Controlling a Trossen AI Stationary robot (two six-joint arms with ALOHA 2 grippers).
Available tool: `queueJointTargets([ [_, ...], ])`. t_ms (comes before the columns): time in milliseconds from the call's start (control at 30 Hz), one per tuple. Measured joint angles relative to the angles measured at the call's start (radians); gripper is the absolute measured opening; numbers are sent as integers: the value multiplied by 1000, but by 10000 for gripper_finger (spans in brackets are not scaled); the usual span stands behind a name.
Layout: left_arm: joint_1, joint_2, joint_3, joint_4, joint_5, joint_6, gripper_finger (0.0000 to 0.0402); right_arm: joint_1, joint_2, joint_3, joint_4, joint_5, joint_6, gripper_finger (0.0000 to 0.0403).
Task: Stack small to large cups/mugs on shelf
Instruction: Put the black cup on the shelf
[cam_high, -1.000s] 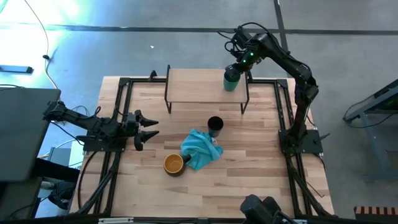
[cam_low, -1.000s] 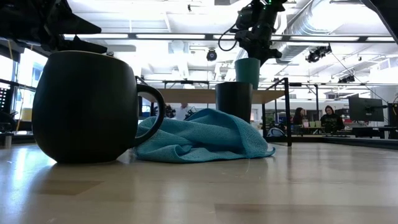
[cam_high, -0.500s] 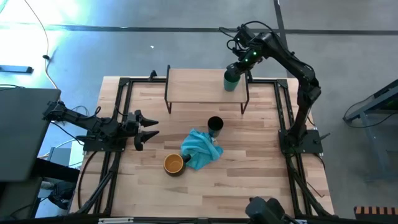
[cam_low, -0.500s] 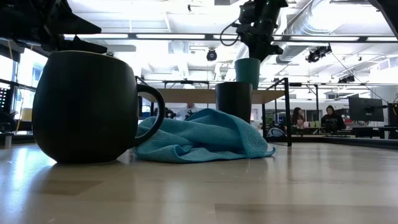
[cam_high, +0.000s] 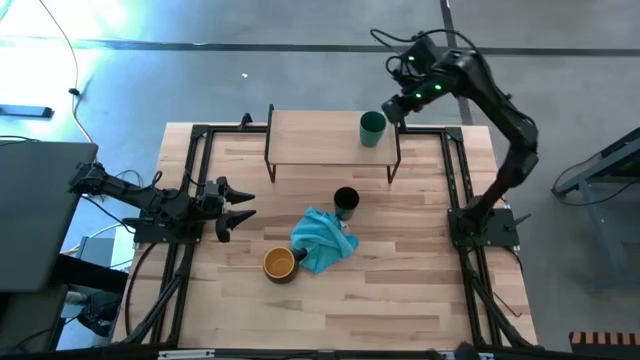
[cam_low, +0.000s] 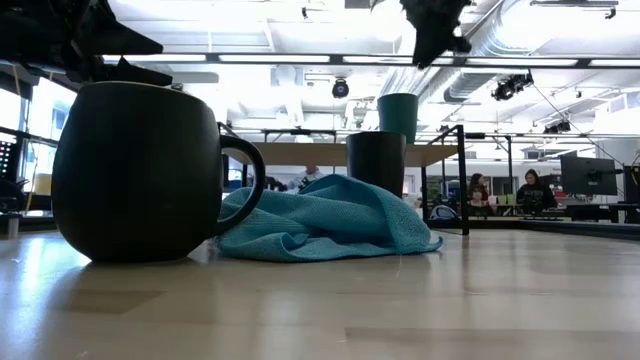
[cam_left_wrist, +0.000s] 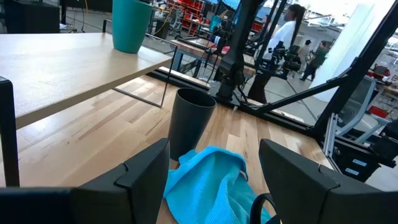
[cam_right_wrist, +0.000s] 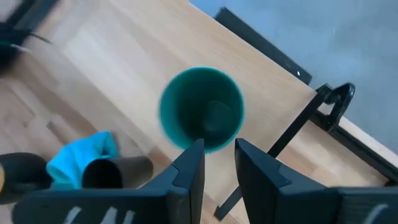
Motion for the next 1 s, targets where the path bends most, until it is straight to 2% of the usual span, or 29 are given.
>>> queueJointTargets([
  [233,0,0,0,0,0,-1,237,93,-149,0,-36,47,-1,81],
  [500,0,0,0,1,43,-107,237,297,-261,0,-61,51,0,81],
  [800,0,0,0,18,53,-107,237,513,-251,0,-59,51,27,81],
  [1000,0,0,0,109,57,-122,237,615,-200,0,-59,73,44,81],
])
